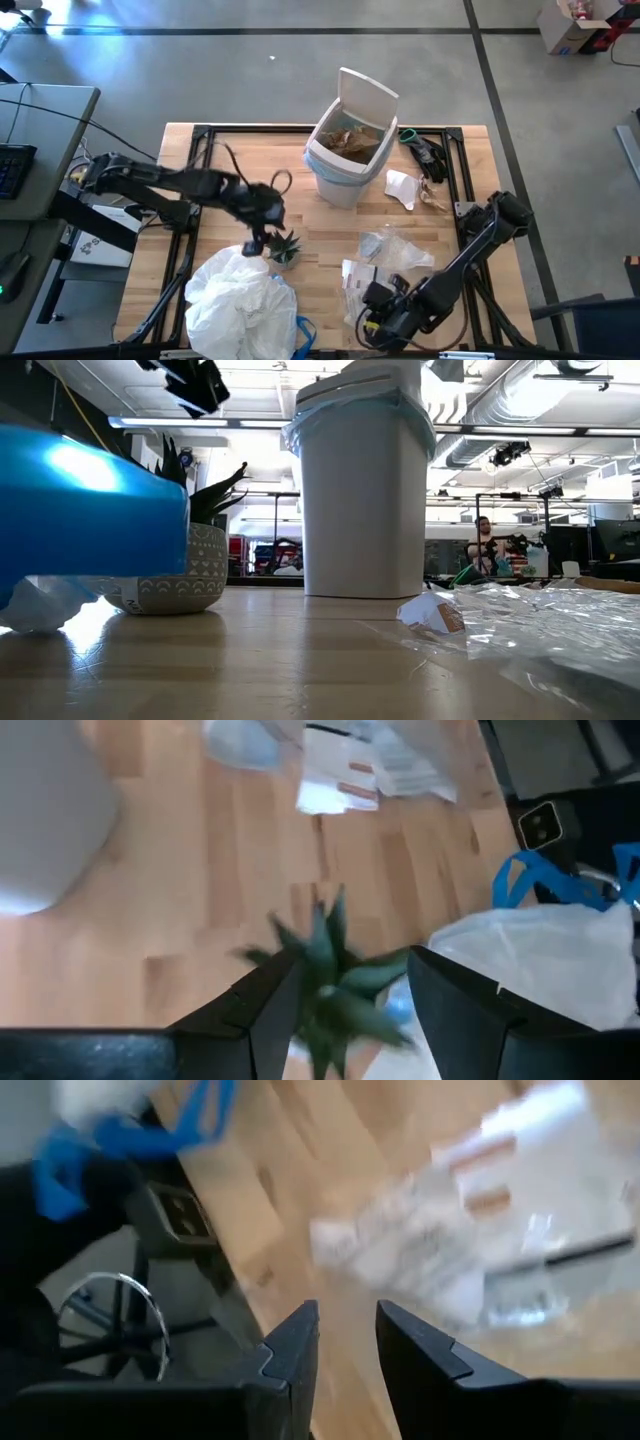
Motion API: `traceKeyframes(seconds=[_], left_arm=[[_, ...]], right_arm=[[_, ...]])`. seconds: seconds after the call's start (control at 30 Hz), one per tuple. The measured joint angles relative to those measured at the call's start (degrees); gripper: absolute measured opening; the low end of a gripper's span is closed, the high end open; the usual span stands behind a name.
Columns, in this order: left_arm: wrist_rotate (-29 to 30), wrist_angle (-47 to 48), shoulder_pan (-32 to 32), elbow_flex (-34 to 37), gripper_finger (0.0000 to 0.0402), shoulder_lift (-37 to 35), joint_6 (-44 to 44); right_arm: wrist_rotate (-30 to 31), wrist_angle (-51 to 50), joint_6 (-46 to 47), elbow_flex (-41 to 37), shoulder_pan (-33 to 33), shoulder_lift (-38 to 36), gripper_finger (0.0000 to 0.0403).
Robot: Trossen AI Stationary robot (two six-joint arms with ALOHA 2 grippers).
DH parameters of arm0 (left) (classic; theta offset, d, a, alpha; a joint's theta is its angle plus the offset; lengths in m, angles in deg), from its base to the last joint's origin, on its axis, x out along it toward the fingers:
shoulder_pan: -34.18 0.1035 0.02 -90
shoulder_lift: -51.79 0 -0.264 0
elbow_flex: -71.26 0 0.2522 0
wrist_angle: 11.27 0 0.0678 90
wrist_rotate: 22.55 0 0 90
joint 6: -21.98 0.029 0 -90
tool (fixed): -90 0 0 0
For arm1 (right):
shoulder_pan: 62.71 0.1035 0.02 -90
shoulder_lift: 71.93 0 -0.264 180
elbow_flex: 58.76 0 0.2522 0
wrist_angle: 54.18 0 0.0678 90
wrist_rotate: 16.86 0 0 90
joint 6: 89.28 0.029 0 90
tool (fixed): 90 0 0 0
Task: Place trash/remove bag and relplace
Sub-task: Put the transparent plastic into the trash bin
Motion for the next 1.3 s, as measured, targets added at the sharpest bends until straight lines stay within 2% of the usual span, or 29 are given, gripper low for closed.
traceKeyframes(seconds=[0.17, 0.27, 0.37, 0.6, 0.73, 1.03, 1.3], left_arm=[[2.7, -15.6, -3.5, 7.0, 0.017, -0.1, -0.9], [6.4, -23.0, -4.9, 9.0, 0.017, -0.1, -1.4], [7.3, -28.9, -6.1, 10.0, 0.017, -0.1, -1.9], [7.6, -33.8, -8.7, 10.1, 0.017, -0.1, -2.3], [8.7, -33.8, -10.0, 10.1, 0.017, -0.1, -2.9], [10.0, -37.0, -12.0, 10.1, 0.017, -0.1, -3.5], [10.5, -37.4, -12.6, 10.1, 0.017, -0.1, -4.3]], right_arm=[[-2.4, 0.2, 3.3, -0.6, 0.6, 3.7, 0.009], [-2.6, 0.2, 3.5, -0.6, 0.3, 5.7, 0.0095], [-2.8, -0.5, 3.5, -0.6, -0.3, 7.4, 0.0114], [-4.0, -5.1, 4.5, -0.7, -0.8, 10.2, 0.0182], [-3.5, -5.2, 4.5, -0.7, -0.8, 11.5, 0.0196], [-2.2, -5.2, 4.4, -0.5, -0.8, 15.6, 0.0168], [-1.9, -4.9, 4.6, -0.2, -1.0, 16.4, 0.009]])
